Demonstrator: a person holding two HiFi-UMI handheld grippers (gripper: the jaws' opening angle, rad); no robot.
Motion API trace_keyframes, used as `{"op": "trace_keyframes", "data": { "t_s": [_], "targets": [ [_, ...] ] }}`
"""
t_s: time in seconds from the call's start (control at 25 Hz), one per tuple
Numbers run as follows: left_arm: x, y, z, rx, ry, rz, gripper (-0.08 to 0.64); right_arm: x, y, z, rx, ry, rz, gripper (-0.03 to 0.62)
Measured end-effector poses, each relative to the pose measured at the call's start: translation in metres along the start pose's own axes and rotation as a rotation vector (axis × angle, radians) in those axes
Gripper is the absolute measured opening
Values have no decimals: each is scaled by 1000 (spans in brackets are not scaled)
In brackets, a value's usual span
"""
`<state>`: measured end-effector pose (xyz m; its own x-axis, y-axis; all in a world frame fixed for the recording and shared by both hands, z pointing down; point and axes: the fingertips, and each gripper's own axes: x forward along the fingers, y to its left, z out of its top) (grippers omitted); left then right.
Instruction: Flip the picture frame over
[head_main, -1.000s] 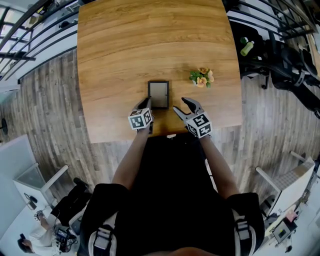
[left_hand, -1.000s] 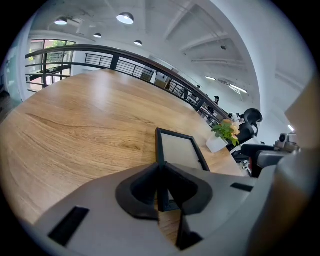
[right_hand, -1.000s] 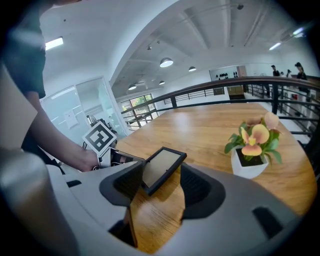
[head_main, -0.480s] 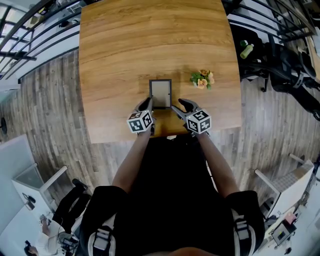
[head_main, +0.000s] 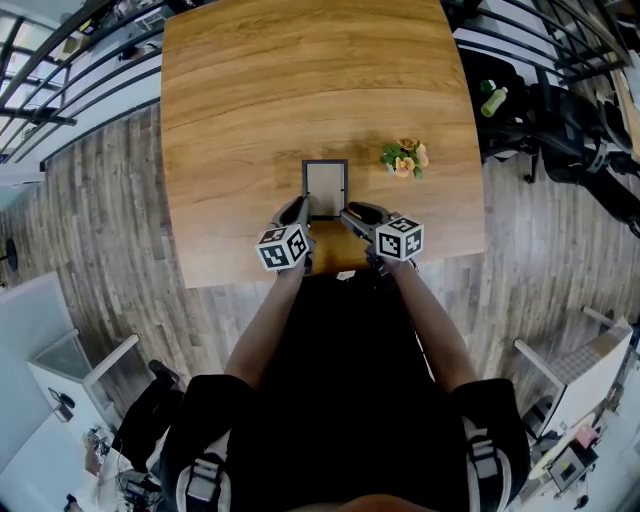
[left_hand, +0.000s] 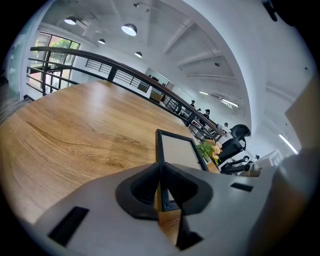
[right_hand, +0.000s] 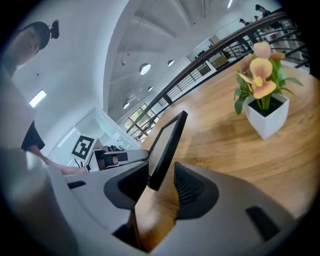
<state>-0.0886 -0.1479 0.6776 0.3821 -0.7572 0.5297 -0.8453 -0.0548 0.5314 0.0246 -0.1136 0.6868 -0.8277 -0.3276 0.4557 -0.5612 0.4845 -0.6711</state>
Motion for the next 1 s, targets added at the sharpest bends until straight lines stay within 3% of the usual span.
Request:
{"op": "trace_keyframes", "data": {
  "t_s": [0.12, 0.48, 1.0],
  "targets": [
    [0, -4, -1, 9, -2, -3, 58, 0, 0, 0, 2, 0, -4, 135],
    [-1, 0, -1, 24, 3, 3, 60, 2, 3, -1, 44, -6, 29, 119],
    [5, -3, -14, 33, 43, -49, 60, -4, -3, 3, 108, -33, 2, 77]
  ]
}}
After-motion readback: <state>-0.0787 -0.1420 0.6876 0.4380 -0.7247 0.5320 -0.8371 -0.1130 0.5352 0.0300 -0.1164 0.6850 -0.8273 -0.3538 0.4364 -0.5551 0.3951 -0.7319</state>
